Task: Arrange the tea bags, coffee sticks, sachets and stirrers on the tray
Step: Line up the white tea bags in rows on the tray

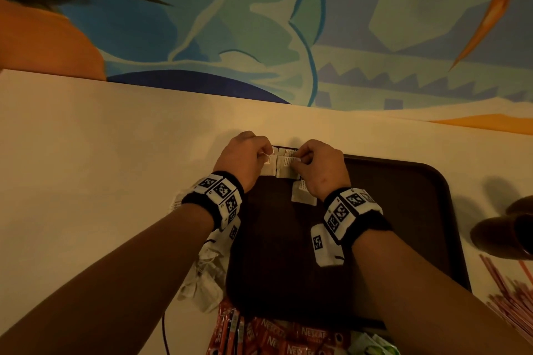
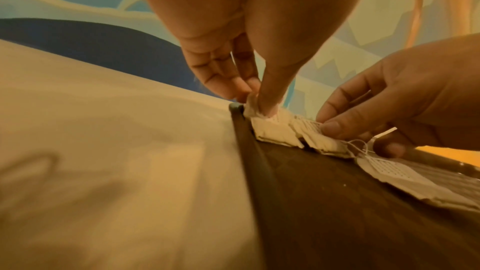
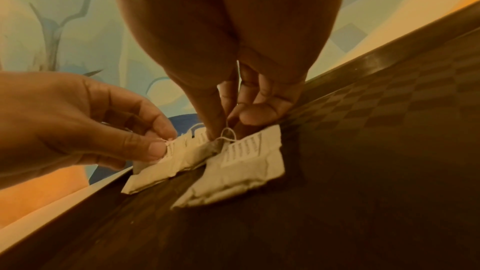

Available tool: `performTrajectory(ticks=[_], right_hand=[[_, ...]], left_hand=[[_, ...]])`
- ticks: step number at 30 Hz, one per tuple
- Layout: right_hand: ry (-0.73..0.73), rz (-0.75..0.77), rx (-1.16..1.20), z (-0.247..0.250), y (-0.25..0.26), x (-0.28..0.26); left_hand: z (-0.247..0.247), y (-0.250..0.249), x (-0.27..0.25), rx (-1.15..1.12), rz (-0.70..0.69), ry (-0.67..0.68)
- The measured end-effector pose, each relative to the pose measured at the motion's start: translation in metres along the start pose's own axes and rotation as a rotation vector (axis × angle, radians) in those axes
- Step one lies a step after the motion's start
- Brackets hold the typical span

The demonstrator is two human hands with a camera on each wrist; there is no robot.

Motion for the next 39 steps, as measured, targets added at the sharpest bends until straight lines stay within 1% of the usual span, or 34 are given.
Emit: performTrajectory(ticks=[5,7,9,11,14,17,18,20,23,27,29,32,34,37,39], right_hand=[[-0.041,-0.029,-0.127,0.013,-0.007,-0.013],[0.018,-0.049,-0.181,0.018,-0.012,-0.023],[0.108,-0.066,-0.256,0.018,-0.017,-0.032],[0.16,-0.091,-0.286,0.018,-0.02,-0.038],[0.16,-0.082,-0.302,0.018,-0.021,-0.045],[0.184,-0.075,-0.277,0.017,-0.021,-0.052],[0.182,-0.079,-0.263,0.019,-0.022,-0.053],[0.182,-0.083,-0.249,0.023,-0.021,-0.058],[0.199,-0.072,-0.181,0.032,-0.018,-0.071],[0.245,-0.012,-0.146,0.042,-0.011,-0.09],[0.291,0.03,-0.152,0.047,-0.005,-0.1],[0.372,0.067,-0.164,0.05,0.004,-0.113],[0.395,0.082,-0.155,0.049,0.008,-0.118],[0.403,0.092,-0.154,0.046,0.01,-0.121],[0.385,0.096,-0.144,0.044,0.01,-0.119]], left_hand=[[0.002,0.002,-0.004,0.02,-0.025,-0.08],[0.002,0.005,-0.008,0.035,-0.027,-0.11],[0.001,0.008,-0.01,0.05,-0.022,-0.093],[0.0,0.009,-0.013,0.059,-0.014,-0.068],[0.01,0.008,-0.022,0.04,-0.026,-0.124],[0.033,0.014,-0.044,0.01,-0.007,-0.194],[0.041,0.016,-0.05,0.013,-0.001,-0.193],[0.059,0.024,-0.072,0.037,0.036,-0.152],[0.082,0.038,-0.106,0.041,0.089,-0.007],[0.09,0.055,-0.148,0.082,0.113,0.178],[0.085,0.058,-0.163,0.087,0.111,0.239],[0.072,0.054,-0.174,0.016,0.013,0.226],[0.062,0.05,-0.175,0.011,-0.039,0.251],[0.044,0.046,-0.172,0.133,-0.14,0.292],[0.04,0.045,-0.17,0.199,-0.14,0.264]])
Point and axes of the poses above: each hand's wrist, its own x-axis towards the middle knuckle, its own z-axis out of the back of the hand, y = z × x, the point moved 2 cm from there along x, towards the middle knuckle, and after that the axes turned 3 degrees about -z, right-handed, at the moved point
